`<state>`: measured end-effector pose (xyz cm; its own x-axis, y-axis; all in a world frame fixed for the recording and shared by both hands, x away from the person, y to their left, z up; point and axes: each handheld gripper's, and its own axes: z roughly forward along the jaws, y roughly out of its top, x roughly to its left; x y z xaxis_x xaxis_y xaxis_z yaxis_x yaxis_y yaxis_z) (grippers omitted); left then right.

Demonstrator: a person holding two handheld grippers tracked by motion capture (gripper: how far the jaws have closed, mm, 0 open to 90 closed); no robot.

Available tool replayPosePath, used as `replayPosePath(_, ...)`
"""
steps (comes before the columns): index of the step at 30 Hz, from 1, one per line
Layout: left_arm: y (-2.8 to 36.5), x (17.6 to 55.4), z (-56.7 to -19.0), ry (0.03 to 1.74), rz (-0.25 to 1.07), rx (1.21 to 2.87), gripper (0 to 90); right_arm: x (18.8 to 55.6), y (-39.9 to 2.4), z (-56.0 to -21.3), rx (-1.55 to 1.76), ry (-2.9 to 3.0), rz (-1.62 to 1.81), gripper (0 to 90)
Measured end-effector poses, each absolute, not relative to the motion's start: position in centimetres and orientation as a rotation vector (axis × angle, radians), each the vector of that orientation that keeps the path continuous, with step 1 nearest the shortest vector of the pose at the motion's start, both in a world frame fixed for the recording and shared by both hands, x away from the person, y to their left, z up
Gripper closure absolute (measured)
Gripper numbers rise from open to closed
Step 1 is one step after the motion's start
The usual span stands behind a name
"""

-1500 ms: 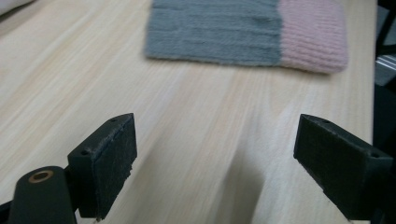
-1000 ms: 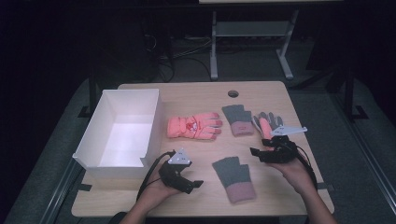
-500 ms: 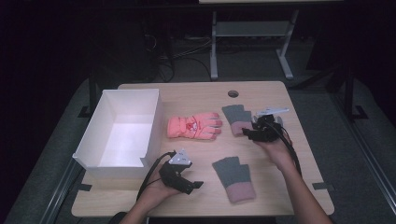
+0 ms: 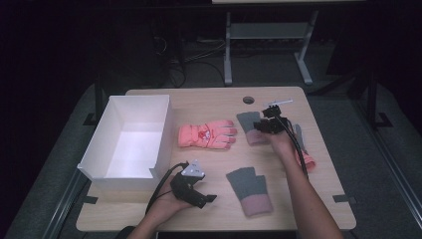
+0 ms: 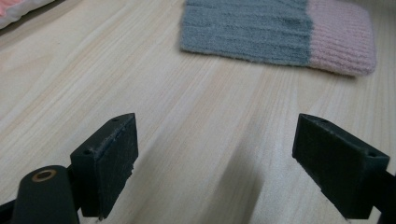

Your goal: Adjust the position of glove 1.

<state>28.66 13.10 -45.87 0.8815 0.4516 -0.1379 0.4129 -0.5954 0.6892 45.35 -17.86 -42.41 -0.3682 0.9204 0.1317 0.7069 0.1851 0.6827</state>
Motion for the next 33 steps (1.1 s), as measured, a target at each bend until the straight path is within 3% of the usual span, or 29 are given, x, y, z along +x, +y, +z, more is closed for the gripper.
replayPosePath(9,13.1,28.6,-45.9,0.612,0.069,2.279,14.0,46.9,-17.2,-44.6,1.66,2.167,0.947,67.4)
replayPosePath(17,13.0,28.6,-46.0,0.614,0.059,2.29,14.0,47.3,-16.6,-45.9,1.69,2.166,0.88,78.0)
replayPosePath(22,12.9,28.6,-46.1,0.616,0.058,2.288,14.0,47.3,-16.7,-45.9,1.678,2.175,0.88,87.1)
replayPosePath(33,13.2,28.9,-46.0,0.61,0.062,2.302,14.0,46.4,-17.5,-43.6,1.59,2.174,0.973,88.2)
